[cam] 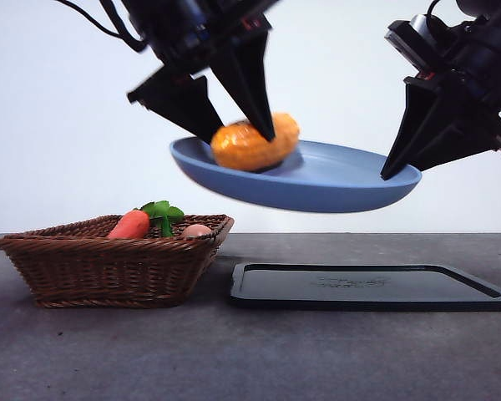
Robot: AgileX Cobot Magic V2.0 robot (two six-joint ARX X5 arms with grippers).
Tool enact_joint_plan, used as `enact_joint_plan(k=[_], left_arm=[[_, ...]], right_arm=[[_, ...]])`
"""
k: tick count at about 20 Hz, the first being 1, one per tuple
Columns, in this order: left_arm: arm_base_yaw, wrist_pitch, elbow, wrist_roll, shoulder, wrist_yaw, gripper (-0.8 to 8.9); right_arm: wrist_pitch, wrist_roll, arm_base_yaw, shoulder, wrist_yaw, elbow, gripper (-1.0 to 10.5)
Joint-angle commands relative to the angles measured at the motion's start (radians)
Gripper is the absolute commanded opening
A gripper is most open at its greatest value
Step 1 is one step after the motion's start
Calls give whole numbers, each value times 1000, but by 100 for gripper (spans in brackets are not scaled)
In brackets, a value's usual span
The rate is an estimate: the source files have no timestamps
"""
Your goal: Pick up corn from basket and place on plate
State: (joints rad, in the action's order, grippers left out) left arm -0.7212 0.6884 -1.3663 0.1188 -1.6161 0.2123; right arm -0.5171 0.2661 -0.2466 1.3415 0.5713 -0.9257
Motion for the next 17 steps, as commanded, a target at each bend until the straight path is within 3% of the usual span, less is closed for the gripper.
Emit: enact_joint_plan(k=[1, 4, 7, 17], left_arm=[[-26, -24, -18, -20, -33, 1, 153], [-42, -6, -18, -25, -48, 0, 184], [-57, -4, -18, -26, -48, 0, 313], [-60, 12, -19, -28, -40, 1, 370]], right_arm=[[9, 11, 2, 7, 10, -24, 2], [9, 10, 6, 7, 10, -24, 2], [8, 8, 11, 7, 16, -24, 2], [8, 7, 14, 7, 16, -24, 2]])
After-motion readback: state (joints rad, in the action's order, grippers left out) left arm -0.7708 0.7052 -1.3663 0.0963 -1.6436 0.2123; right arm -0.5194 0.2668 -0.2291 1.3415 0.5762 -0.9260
